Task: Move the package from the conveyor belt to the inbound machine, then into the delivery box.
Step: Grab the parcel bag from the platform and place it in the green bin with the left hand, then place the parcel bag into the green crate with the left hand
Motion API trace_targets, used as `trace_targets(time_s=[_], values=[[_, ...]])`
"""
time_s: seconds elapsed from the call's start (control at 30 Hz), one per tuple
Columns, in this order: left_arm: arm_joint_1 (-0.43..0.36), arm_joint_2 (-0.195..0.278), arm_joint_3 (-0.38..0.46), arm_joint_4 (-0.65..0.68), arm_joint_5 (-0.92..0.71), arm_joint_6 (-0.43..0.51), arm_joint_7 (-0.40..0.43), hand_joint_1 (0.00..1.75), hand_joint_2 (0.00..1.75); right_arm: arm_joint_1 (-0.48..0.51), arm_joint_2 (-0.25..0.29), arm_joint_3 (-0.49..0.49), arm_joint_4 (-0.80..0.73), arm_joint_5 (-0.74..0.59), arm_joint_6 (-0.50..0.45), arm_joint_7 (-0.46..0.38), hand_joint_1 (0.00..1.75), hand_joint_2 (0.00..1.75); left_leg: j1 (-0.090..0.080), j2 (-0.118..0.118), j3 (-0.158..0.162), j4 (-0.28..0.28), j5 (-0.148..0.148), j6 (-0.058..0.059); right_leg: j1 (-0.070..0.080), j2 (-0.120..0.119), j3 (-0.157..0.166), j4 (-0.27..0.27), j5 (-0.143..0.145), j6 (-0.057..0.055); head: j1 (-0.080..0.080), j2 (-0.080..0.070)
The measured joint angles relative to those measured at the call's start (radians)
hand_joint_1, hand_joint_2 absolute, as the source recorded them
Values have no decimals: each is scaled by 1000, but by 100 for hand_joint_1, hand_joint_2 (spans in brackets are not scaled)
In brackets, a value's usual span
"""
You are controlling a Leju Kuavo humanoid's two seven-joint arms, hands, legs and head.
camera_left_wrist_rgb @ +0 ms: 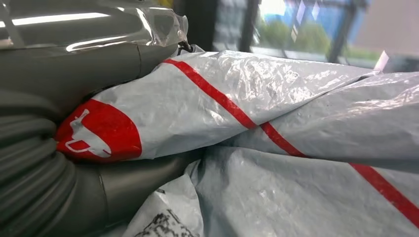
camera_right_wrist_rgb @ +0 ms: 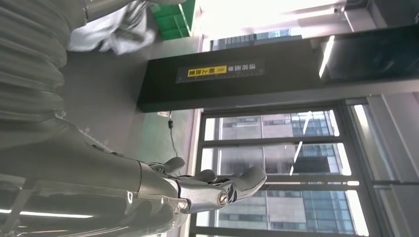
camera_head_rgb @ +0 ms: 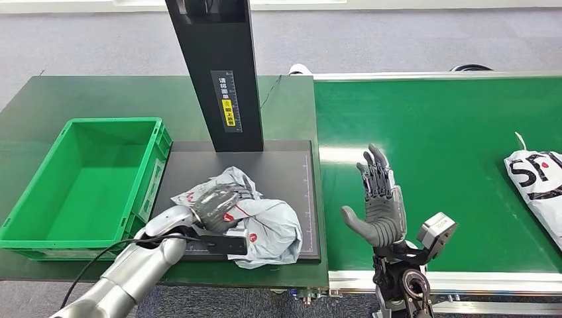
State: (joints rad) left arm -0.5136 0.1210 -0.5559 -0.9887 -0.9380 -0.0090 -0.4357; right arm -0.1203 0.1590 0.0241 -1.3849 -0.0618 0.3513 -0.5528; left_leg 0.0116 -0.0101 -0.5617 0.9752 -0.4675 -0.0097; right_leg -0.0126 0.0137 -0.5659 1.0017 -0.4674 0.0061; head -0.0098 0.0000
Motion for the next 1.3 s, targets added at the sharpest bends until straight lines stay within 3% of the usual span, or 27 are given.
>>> trace_targets(time_s=[0.17,0.33,0.67,0.93,1.3], values=[[68,44,84,-161,-83,73,61,175,175,21,1,-17,-24,0,1,3,0,175,0,-1,-4,0,0,0,0,-1,-3,0,0,0,0,0],[129,51,201,-303,-254,299,188,175,175,44,8,-32,-55,3,2,14,0,175,0,0,-6,0,0,0,0,0,-5,0,0,0,0,0],[267,23,472,-579,-206,566,129,175,175,51,22,-40,-63,7,0,23,0,175,0,0,-8,0,0,0,0,0,-7,0,0,0,0,0],[296,9,579,-635,-196,573,146,175,175,51,30,-40,-63,8,-7,26,0,175,0,-1,-8,0,0,0,0,0,-7,0,0,0,0,0],[301,-1,601,-639,-199,571,147,175,175,51,31,-39,-63,8,-7,26,0,175,0,0,-8,0,0,0,0,0,-7,0,0,0,0,0]])
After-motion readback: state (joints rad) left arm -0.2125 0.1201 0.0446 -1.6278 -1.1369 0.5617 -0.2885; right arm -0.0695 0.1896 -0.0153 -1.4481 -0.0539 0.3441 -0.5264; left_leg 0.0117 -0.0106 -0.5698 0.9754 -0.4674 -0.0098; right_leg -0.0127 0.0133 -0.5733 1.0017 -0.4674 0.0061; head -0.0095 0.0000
